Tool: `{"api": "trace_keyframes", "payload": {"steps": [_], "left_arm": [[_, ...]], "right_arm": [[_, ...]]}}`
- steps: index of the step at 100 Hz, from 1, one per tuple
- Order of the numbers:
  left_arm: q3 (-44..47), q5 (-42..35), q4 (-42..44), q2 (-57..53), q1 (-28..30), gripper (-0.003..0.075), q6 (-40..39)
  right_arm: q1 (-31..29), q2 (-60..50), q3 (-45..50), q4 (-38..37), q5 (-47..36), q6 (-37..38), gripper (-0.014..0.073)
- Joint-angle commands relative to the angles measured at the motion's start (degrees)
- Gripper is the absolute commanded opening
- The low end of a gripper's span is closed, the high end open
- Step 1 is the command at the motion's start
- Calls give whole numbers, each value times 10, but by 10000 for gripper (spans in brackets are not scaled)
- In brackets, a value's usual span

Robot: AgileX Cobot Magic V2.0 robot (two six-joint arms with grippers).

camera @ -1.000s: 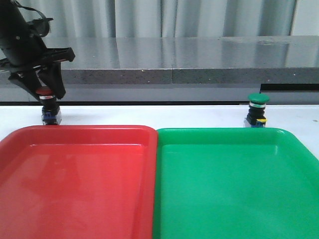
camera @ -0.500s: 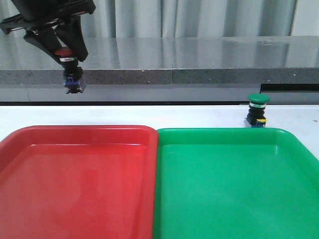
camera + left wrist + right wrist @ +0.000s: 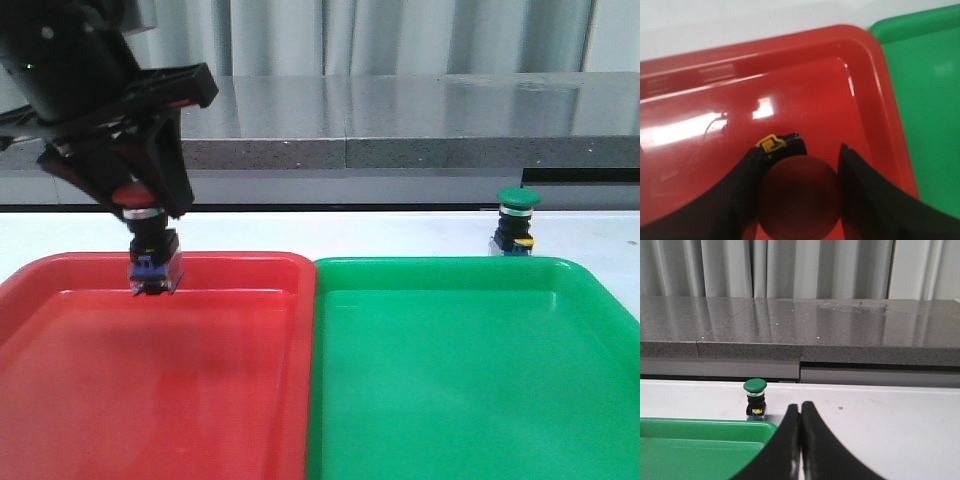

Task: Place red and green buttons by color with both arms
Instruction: 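Lift the red button and carry it over the red tray, then lower the red button into the red tray and open the left gripper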

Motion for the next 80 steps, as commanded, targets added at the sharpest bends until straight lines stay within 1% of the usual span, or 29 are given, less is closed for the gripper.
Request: {"api": "trace_keyframes", "payload": {"steps": [1, 10, 21, 41, 49, 56, 65, 77, 80], "left_arm": [[4, -29, -12, -28, -4, -20, -15], [15, -29, -12, -28, -4, -20, -16], [22, -47, -12, -26, -4, -20, -16], [22, -46, -12, -11, -4, -20, -16], [22, -42, -12, -4, -4, -1, -16], [22, -40, -12, 3, -4, 52, -15], [22, -39, -12, 11, -4, 140, -15], [22, -37, -12, 12, -4, 290, -15], [22, -37, -12, 11, -4, 341, -15]], "right_arm": [[0, -2, -11, -3, -44, -2, -57], [0, -2, -11, -3, -44, -2, -57], [0, -2, -11, -3, -44, -2, -57], [0, -2, -11, -3, -44, -2, -57], [0, -2, -11, -3, -44, -2, -57], [0, -2, -11, -3, -44, -2, -57], [0, -2, -11, -3, -44, -2, -57], [0, -2, -11, -3, -44, -2, -57], [0, -2, -11, -3, -44, -2, -57]]}}
